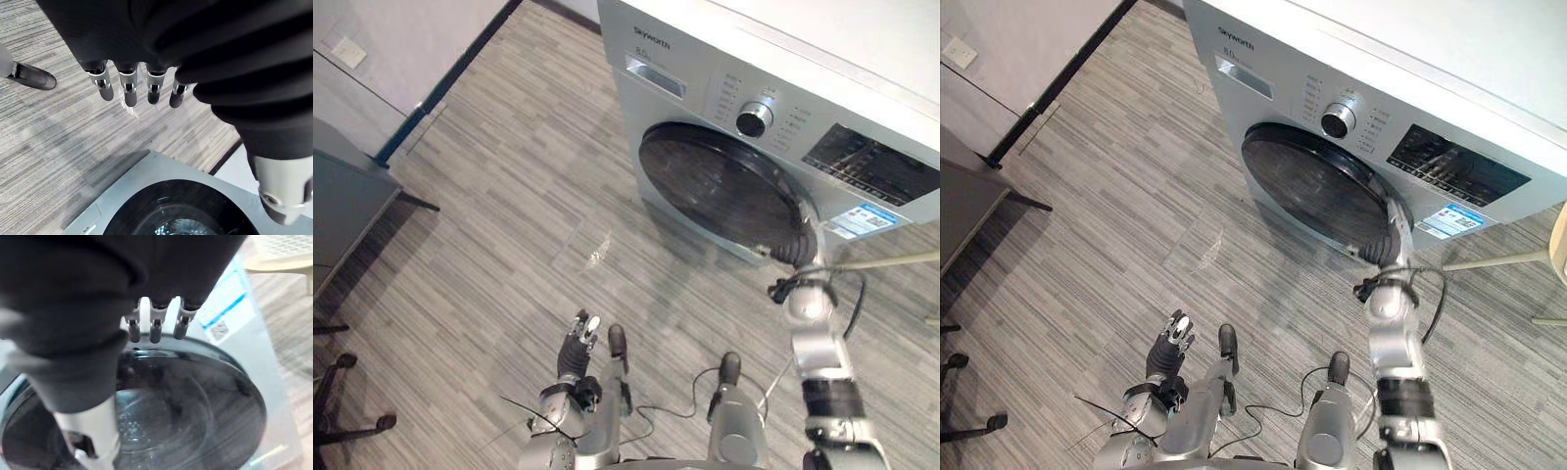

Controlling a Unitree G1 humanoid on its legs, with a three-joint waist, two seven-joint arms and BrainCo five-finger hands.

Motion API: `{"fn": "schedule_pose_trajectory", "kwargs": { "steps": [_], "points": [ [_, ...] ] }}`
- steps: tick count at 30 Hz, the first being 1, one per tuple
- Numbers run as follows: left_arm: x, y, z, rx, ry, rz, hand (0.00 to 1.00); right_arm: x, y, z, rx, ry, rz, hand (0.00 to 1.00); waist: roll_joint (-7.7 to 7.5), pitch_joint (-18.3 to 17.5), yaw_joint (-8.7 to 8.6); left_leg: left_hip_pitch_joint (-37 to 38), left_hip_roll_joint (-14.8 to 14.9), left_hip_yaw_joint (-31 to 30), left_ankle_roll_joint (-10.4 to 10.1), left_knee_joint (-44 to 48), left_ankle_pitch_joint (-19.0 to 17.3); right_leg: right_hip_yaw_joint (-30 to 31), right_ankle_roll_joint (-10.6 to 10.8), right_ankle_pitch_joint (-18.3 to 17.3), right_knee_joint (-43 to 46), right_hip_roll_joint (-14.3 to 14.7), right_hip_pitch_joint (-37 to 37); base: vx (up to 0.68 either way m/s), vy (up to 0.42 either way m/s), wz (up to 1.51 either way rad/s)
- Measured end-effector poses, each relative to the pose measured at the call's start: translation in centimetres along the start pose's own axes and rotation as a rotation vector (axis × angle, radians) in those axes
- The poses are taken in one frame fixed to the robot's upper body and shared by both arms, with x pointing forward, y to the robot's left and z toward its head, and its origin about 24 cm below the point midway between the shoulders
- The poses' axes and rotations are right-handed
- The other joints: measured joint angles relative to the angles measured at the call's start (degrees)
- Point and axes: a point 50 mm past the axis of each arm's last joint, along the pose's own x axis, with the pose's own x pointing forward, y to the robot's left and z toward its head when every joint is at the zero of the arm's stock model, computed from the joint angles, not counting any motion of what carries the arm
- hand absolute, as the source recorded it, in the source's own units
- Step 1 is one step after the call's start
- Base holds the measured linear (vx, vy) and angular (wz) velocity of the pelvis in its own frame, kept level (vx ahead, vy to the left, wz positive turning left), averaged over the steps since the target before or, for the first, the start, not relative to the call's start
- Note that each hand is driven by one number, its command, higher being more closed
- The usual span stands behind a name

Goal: Pick up the laundry basket with both hands and put the clothes into the washing machine.

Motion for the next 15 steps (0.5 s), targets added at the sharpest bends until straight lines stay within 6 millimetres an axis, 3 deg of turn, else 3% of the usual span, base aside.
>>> {"fn": "schedule_pose_trajectory", "kwargs": {
  "steps": [2, 6, 10, 15],
  "points": [
    [0.0, -0.1, -0.1, 0.001, 0.009, -0.018, 0.0, 1.0, 0.0, 0.1, -0.054, -0.001, 0.035, 0.0, -0.01, 0.0, 0.02, -0.06, -0.03, -0.17, 0.07, 0.0, 0.06, 0.1, -0.04, 0.04, 0.04, 0.02, 0.03, 0.02, 0.011, 0.06],
    [-0.1, -0.2, -0.1, 0.015, 0.016, -0.051, 0.0, 5.2, -0.2, 0.3, -0.282, 0.043, 0.124, 0.0, -0.18, 0.21, -0.05, -0.04, -0.07, -0.11, 0.4, 0.0, 0.31, 0.68, -0.13, 0.37, 0.03, 0.02, -0.05, 0.0, 0.0, 0.0],
    [-0.1, -0.4, 0.2, 0.016, 0.007, -0.066, 0.0, 6.4, -0.2, 0.9, -0.382, 0.037, 0.15, 0.0, -0.06, 0.4, -0.13, -0.28, 0.05, -0.17, 0.38, -0.2, 0.95, 0.76, -0.64, 1.15, -0.04, 0.22, -0.43, -0.04, 0.019, -0.02],
    [0.2, -0.6, 0.4, 0.035, 0.011, -0.095, 0.0, 8.3, -0.5, 2.0, -0.367, 0.05, 0.166, 0.0, 0.24, 1.1, -0.02, -0.79, 0.11, -0.32, -0.1, -2.89, 2.79, 0.83, -0.65, 1.23, -2.4, 0.73, -0.95, -0.12, 0.029, -0.02]
  ]
}}
